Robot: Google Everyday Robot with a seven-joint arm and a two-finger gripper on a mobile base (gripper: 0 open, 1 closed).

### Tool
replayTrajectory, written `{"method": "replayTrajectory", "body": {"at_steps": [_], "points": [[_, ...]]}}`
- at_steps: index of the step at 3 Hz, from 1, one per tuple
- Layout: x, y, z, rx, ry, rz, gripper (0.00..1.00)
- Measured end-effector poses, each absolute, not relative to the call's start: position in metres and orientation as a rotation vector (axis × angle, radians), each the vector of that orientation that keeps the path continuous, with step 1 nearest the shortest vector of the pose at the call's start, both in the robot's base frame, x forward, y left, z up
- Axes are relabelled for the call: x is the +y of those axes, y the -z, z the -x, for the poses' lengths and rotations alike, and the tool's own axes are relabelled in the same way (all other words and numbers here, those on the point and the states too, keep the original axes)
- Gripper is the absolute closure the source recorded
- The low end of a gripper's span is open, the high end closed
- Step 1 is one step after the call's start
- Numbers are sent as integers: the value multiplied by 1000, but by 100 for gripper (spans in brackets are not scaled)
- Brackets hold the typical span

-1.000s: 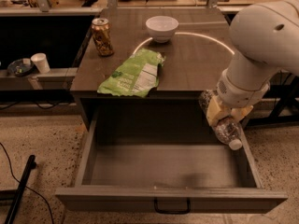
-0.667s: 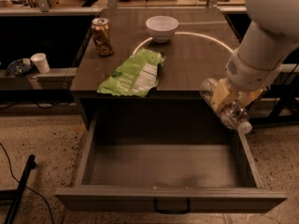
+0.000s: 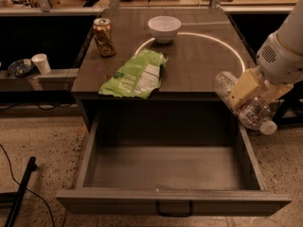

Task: Pick water bottle from top drawer and place on counter

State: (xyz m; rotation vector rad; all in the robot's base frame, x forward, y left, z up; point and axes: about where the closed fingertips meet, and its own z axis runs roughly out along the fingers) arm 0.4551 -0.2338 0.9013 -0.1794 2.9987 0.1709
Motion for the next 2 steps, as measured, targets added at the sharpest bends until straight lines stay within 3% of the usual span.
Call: {"method": "replayTrajectory", "body": {"at_steps": [2], "points": [[-230,-904,-494,2908,-229,144,100]]}}
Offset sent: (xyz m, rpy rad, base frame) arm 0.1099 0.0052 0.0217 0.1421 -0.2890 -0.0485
